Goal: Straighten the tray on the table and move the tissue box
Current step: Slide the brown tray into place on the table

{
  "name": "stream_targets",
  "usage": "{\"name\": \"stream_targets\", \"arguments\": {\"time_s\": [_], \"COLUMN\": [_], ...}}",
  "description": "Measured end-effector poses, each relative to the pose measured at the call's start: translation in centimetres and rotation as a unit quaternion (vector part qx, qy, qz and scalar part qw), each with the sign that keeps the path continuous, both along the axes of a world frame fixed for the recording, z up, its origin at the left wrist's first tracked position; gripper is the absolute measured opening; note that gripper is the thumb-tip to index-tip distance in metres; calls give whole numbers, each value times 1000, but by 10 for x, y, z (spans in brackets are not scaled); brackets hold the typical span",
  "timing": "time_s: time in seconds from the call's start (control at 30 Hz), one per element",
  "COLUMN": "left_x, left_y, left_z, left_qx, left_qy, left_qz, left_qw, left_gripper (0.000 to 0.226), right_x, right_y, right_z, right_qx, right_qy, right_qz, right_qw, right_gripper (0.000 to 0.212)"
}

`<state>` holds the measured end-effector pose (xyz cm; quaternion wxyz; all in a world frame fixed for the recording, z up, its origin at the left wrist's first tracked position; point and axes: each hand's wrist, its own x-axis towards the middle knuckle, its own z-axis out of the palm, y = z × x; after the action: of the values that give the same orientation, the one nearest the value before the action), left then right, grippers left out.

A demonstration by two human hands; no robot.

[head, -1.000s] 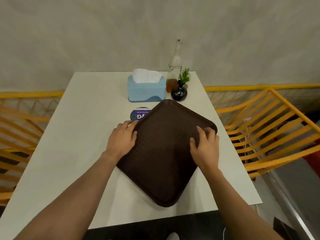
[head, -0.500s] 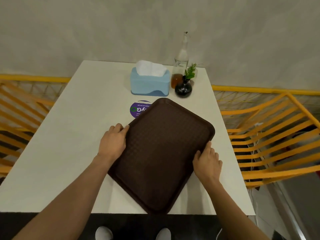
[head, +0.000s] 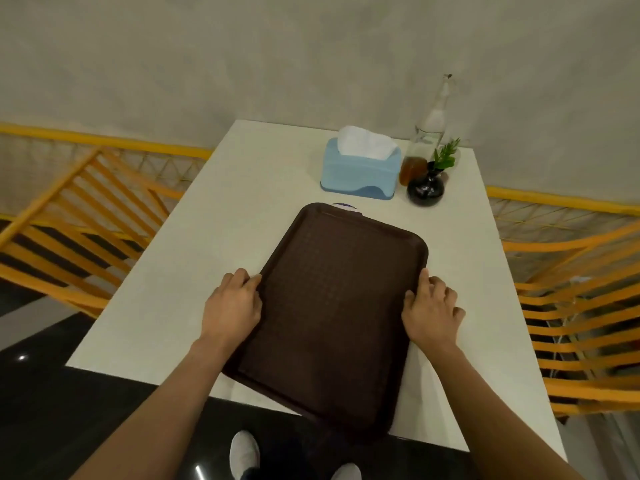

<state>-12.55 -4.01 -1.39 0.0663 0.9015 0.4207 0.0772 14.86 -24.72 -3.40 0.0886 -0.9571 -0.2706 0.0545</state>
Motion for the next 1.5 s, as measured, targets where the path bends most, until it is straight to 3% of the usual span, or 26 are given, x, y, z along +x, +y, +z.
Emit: {"name": "stream_targets", "arguments": {"time_s": [0.13,0.43,0.53,0.77,0.93,1.5], "left_x": [-15,-59,-68,-83,-92,-110], "left_y": [19,65,76,87,96,164], "left_z": [-4,-20,-24,-34,-34,-23], "left_qx": [25,-11,-16,-38,-36,-23], "left_qy": [7,31,15,-12,-3,-59], "left_qz": [-20,-25,-10,7,21,87], "left_qw": [999,999,1000,999,999,994], "left_gripper": [41,55,55,56,54,47], "right_x": [-6,-26,-51,-118,-127,-129], "right_y": [28,90,89,85,95,194], "right_z": [3,6,7,-19,-16,-16], "right_qx": [2,28,68,60,53,27], "right_qy": [-4,-22,-27,12,-4,1], "right_qz": [43,87,79,92,39,96], "right_qw": [999,996,994,994,998,995], "right_gripper": [56,56,58,71,79,75]}}
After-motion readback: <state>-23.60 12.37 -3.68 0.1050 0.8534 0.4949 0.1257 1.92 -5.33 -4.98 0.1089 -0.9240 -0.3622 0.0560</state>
